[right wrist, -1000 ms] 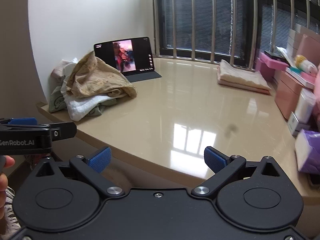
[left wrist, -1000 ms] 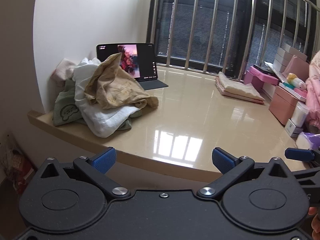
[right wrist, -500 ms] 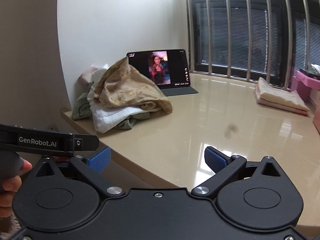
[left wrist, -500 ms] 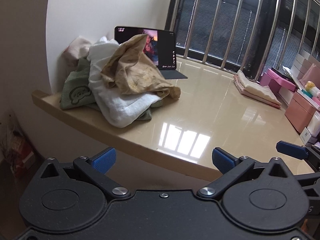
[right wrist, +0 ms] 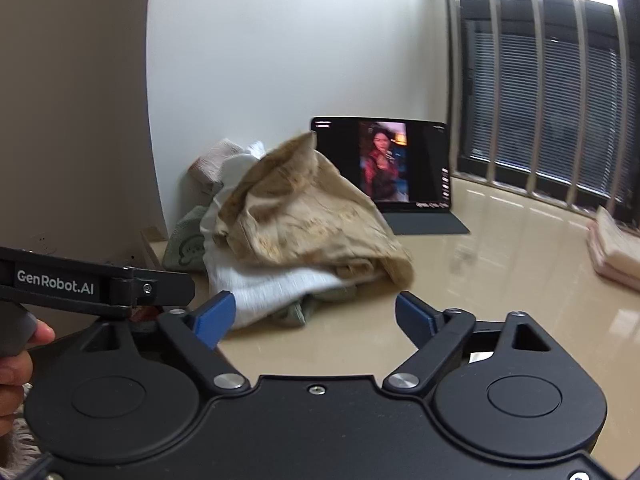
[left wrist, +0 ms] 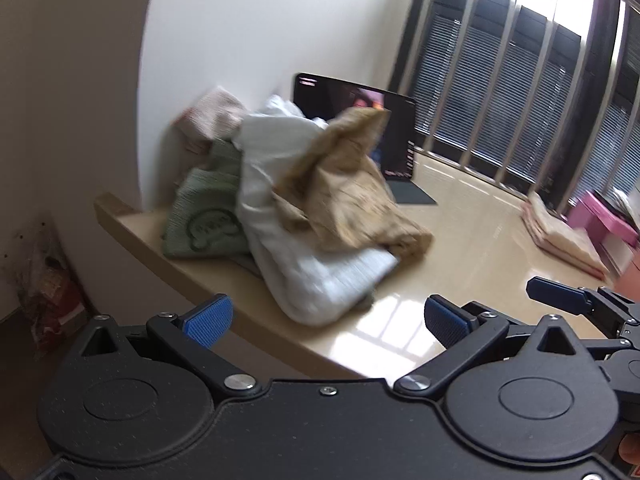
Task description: Fold clothes
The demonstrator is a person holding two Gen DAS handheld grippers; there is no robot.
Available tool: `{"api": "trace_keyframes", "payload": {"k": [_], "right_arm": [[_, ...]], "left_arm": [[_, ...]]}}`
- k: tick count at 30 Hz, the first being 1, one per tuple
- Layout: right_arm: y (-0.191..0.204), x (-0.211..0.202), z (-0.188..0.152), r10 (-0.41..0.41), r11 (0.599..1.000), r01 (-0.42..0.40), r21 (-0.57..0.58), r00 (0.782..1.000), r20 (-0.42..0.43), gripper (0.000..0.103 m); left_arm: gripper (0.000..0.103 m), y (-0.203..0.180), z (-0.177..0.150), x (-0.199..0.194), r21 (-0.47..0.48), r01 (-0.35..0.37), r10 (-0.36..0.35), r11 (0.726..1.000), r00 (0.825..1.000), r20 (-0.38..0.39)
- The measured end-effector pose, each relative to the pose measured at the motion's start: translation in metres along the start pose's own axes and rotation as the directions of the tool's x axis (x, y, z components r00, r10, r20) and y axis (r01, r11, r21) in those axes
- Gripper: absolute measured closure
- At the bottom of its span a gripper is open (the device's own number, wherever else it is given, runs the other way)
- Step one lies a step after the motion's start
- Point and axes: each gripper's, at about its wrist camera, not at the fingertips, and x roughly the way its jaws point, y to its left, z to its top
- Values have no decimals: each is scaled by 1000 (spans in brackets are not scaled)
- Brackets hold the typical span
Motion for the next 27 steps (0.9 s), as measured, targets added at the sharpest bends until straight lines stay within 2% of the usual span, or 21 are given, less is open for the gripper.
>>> {"api": "trace_keyframes", "payload": {"k": [3, 7, 11, 12, 13, 15, 18, 21, 23, 27], "right_arm": [[13, 40, 16, 45, 997, -45, -67, 999, 5, 27], [24, 93, 33, 79, 992, -80, -100, 997, -15, 53], [28, 127, 33, 125, 987, -135, -83, 985, -116, 62], [28, 129, 32, 118, 988, -130, -87, 985, -129, 70], [28, 128, 30, 97, 989, -111, -102, 987, -132, 86], [24, 122, 29, 27, 989, -41, -139, 994, -107, 100], [7, 107, 35, -84, 984, 73, -164, 994, -64, 101], [-17, 85, 51, -200, 963, 197, -184, 980, 1, 103], [-30, 62, 66, -291, 923, 304, -236, 952, 92, 103], [-56, 5, 105, -352, 878, 413, -243, 900, 259, 103]], "left_arm": [[0, 16, 13, 11, -51, -75, 75, 996, 997, -1], [0, 30, 28, 14, -89, -123, 125, 988, 992, 20], [0, 40, 37, 14, -108, -155, 159, 982, 987, 36], [0, 42, 37, 14, -106, -159, 164, 982, 986, 34], [0, 43, 37, 15, -103, -164, 168, 981, 985, 29], [0, 45, 38, 19, -102, -168, 171, 981, 985, 16], [0, 42, 42, 21, -99, -150, 152, 984, 988, 9], [0, 32, 46, 18, -61, -124, 125, 990, 992, 27], [0, 21, 49, 16, -28, -104, 105, 994, 994, 42], [0, -11, 56, 14, 72, -36, 31, 997, 997, 65]]}}
